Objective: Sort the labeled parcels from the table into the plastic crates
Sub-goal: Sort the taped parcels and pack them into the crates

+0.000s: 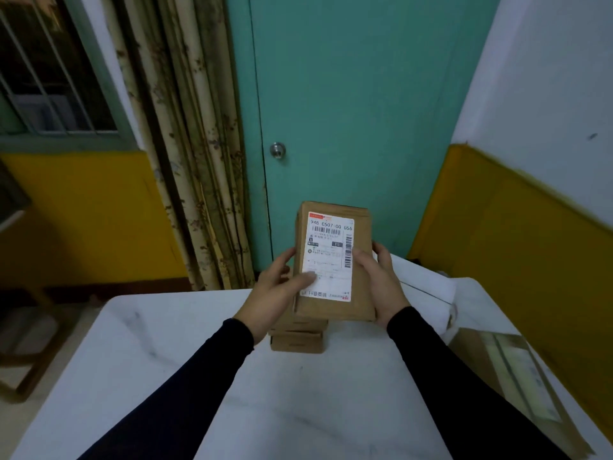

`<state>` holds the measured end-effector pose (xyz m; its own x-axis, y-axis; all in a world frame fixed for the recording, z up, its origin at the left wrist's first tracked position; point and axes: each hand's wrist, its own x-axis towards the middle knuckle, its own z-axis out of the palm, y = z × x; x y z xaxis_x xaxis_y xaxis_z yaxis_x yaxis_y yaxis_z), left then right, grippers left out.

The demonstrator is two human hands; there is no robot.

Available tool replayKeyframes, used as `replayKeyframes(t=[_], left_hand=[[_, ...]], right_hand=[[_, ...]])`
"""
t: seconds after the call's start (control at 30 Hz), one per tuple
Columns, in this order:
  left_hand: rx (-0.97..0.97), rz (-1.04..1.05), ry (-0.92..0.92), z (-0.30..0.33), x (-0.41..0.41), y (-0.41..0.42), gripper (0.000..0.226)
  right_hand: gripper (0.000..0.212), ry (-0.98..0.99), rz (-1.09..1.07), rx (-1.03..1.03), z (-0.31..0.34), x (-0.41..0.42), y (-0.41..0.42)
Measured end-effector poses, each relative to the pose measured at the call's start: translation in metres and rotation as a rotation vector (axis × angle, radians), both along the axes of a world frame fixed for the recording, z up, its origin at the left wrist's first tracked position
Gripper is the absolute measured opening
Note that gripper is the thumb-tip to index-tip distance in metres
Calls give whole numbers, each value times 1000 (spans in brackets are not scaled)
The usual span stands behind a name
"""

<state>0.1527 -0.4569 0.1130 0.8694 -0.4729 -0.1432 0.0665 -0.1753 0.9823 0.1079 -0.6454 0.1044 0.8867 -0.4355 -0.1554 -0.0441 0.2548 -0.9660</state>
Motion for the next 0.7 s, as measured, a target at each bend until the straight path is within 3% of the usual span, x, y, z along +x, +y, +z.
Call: replayKeyframes(t=[0.07, 0.13, 0.27, 0.33, 0.6, 0.7], left_hand=[[26, -86, 56, 6, -3, 29, 92], [17, -93, 70, 19, 2, 57, 95], [-20, -34, -2, 56, 18, 111, 64], [-34, -19, -29, 66, 20, 133, 61], [-184, 104, 68, 37, 0, 191, 67], [-266, 208, 92, 29, -17, 212, 56]], right_hand=[[56, -70, -11, 47, 11, 2, 23], [59, -117, 15, 67, 16, 3, 45], [86, -158, 113, 16, 28, -1, 92], [92, -187, 134, -1, 36, -3, 113], [77, -172, 212, -67, 32, -3, 186], [61, -165, 290, -50, 25, -2, 216]])
